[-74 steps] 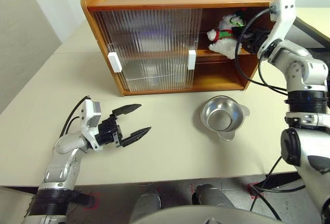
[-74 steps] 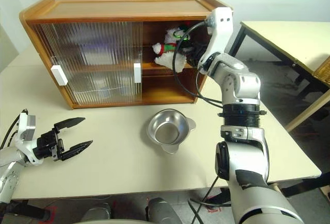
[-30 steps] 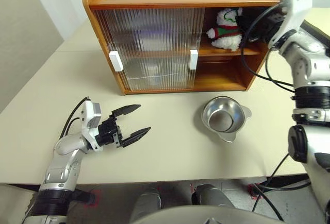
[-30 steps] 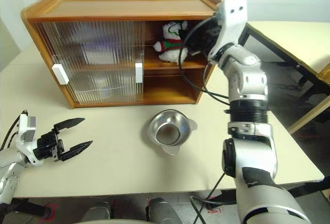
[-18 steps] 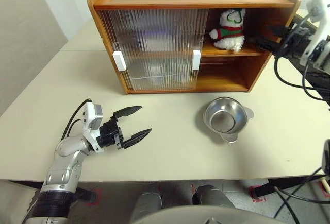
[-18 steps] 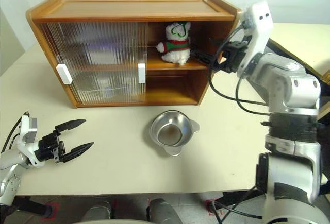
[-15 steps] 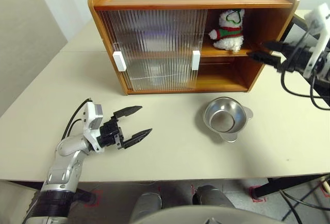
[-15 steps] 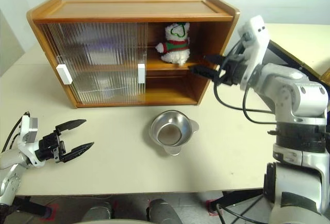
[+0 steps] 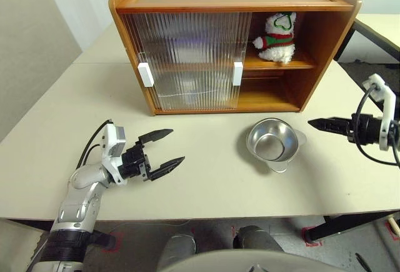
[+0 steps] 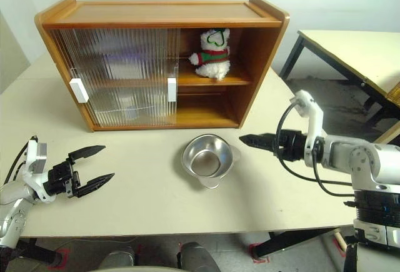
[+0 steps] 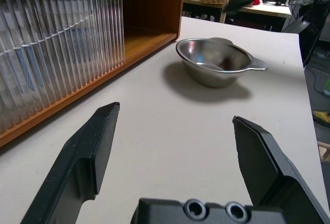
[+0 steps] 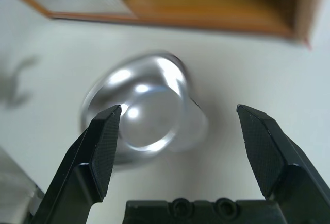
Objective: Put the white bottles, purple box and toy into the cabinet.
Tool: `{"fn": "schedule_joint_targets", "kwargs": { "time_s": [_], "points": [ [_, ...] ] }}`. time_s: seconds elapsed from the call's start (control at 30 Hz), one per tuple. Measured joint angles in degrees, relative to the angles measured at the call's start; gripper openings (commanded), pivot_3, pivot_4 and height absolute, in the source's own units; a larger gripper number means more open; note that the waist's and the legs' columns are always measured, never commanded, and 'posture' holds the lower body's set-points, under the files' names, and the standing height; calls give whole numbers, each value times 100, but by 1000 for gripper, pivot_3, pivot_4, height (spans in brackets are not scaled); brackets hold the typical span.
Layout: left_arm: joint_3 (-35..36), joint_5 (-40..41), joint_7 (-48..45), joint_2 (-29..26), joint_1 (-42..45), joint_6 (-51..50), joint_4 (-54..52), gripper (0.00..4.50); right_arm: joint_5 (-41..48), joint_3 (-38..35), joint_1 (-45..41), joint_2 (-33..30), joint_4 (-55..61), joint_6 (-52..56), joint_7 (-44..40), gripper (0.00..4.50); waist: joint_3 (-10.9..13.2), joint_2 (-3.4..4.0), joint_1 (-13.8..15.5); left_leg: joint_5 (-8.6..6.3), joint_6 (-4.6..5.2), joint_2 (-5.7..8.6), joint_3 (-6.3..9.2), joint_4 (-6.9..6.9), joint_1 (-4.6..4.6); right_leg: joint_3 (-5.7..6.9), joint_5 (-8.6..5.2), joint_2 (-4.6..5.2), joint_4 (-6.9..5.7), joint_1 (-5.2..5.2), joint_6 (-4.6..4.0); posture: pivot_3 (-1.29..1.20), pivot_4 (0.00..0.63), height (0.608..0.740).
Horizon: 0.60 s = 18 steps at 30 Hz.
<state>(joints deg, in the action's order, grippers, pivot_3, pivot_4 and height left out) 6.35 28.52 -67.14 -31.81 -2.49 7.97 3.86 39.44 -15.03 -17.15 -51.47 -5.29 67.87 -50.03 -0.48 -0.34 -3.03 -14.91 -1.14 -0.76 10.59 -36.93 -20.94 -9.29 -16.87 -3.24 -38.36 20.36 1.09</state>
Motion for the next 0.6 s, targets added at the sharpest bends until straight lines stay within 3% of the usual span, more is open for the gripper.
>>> {"fn": "schedule_joint_targets", "kwargs": {
  "time_s": [0.27, 0.47, 0.6],
  "points": [
    [-11, 0, -1, 11, -4, 4, 0, 4500, 114, -503, 150, 865, -216, 433, 804, 4478, 2, 0, -8, -2, 3, 2, 1, 4, -2, -6, -3, 1, 0, 4, 5, -107, 13, 740],
    [-29, 0, -10, 11, 18, 4, 2, 4500, 407, -935, -223, 1379, -264, 1052, 1204, 4478, 1, 0, -22, -3, 4, 1, 4, 9, -1, -7, -3, 0, 1, 6, 4, -103, 10, 740],
    [-29, -2, -12, 7, 31, 7, 44, 4500, 511, -1016, -229, 1550, -241, 1325, 1337, 3558, 1, -1, -17, -4, 7, 3, 7, 11, -5, -7, -5, 1, 1, 7, 1, -101, 9, 740]
  ]
}}
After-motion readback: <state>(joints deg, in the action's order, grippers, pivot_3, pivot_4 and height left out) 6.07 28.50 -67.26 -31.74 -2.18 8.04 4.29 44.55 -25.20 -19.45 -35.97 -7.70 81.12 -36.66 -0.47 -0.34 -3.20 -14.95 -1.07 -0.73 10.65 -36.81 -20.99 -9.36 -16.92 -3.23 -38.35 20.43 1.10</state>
